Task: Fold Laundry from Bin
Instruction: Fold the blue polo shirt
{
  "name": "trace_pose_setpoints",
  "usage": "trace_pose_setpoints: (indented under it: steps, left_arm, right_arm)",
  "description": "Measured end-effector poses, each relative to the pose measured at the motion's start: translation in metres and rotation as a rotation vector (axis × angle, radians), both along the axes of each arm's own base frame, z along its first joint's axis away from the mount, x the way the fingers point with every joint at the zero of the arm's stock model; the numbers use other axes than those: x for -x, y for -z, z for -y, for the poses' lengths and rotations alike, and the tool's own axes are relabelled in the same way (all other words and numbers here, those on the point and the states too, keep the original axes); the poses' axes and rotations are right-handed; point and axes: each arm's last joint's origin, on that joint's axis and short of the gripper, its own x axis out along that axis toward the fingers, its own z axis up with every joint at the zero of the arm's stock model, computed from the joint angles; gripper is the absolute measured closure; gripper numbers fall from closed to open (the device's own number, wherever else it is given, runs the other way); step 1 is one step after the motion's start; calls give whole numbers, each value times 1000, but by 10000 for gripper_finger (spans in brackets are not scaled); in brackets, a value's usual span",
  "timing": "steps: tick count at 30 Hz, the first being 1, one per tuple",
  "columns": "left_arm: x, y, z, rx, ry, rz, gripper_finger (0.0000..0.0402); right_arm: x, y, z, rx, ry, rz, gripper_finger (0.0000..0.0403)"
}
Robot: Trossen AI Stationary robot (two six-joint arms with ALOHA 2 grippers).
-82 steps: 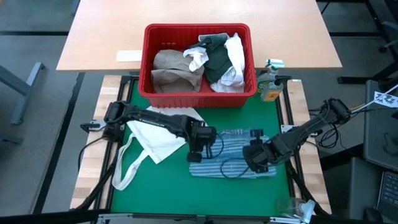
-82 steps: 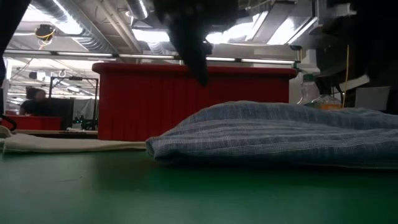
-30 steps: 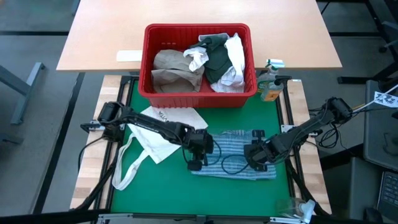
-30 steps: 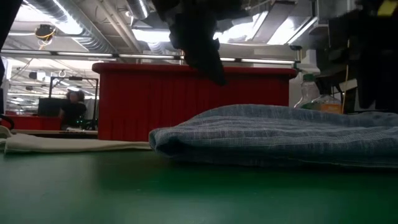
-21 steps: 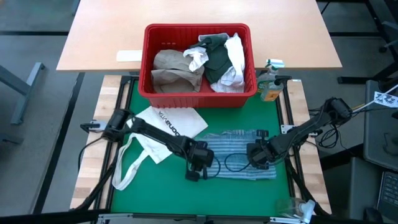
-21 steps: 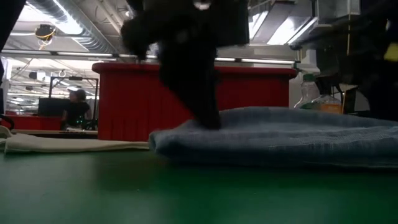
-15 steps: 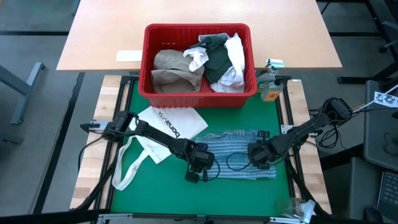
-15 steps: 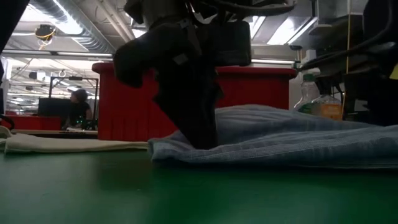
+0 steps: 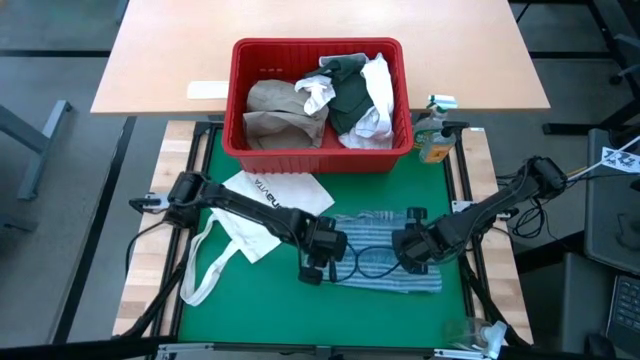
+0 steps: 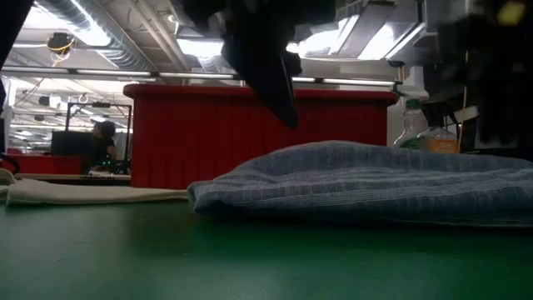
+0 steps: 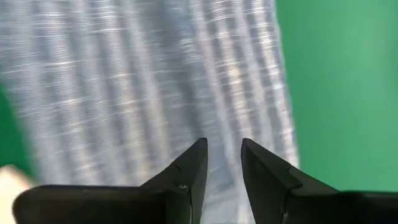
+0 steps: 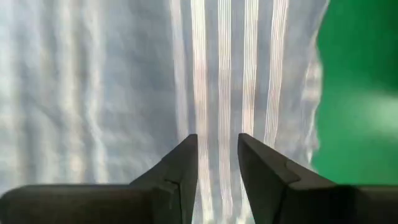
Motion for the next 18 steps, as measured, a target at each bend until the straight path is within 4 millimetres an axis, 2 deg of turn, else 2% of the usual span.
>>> trace_pose_setpoints:
  steps: [3, 6, 12, 18]
  left_arm:
    - [1, -17, -14, -51, -37, 2, 308]
    - [1, -20, -32, -81, -90, -16, 308]
    - [1, -4, -60, -55, -150, -57, 308]
    - [3, 18, -73, -50, -179, -57, 308]
  right_arm:
    - [-13, -15, -7, -49, -41, 118, 288]
    - [-28, -23, -16, -112, -109, 275, 288]
    - [-52, -29, -30, -157, -251, 487, 288]
    - [-70, -11, -41, -181, -352, 494, 288]
